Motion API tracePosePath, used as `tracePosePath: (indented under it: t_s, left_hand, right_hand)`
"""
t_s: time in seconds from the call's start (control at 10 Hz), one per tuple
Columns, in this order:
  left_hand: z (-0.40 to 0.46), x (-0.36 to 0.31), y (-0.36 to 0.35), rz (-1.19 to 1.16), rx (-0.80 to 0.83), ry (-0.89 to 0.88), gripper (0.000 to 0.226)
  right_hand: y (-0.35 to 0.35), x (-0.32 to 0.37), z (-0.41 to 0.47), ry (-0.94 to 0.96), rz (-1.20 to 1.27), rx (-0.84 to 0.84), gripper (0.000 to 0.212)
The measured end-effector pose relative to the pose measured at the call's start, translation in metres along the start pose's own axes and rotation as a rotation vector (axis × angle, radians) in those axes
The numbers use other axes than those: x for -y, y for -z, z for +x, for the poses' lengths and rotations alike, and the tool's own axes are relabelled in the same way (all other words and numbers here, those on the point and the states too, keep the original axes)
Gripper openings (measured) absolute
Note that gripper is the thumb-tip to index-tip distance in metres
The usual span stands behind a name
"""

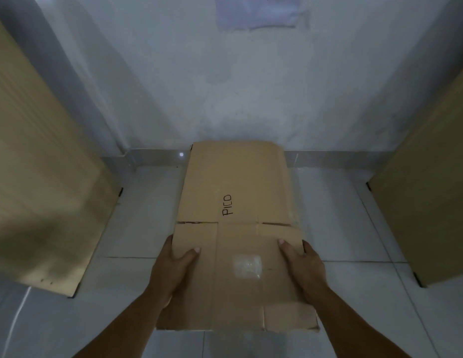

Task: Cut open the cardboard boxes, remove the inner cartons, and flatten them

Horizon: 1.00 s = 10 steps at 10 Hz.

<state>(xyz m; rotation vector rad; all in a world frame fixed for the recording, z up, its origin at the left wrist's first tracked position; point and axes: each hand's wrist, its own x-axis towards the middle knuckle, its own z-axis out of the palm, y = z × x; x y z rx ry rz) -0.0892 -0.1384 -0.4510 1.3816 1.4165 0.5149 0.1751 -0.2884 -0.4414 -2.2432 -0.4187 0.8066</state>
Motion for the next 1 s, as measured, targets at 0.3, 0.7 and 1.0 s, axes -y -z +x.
tracePosePath:
  t_s: [0.3, 0.7, 1.0]
  left_hand:
    - [0.046, 0.037, -0.022, 0.014, 0.009, 0.031, 0.064]
    - [0.083, 0.046, -0.032, 0.075, 0.022, 0.061, 0.065]
    - [0.082, 0.042, -0.033, 0.384, -0.083, 0.069, 0.093]
  right_hand:
    - [-0.035, -0.022, 0.045, -0.022, 0.008, 0.025, 0.097]
    - [-0.056, -0.027, 0.080, -0.023, 0.002, 0.063, 0.080]
    - [-0.061, -0.024, 0.082, -0.020, -0.326, -0.051, 0.102]
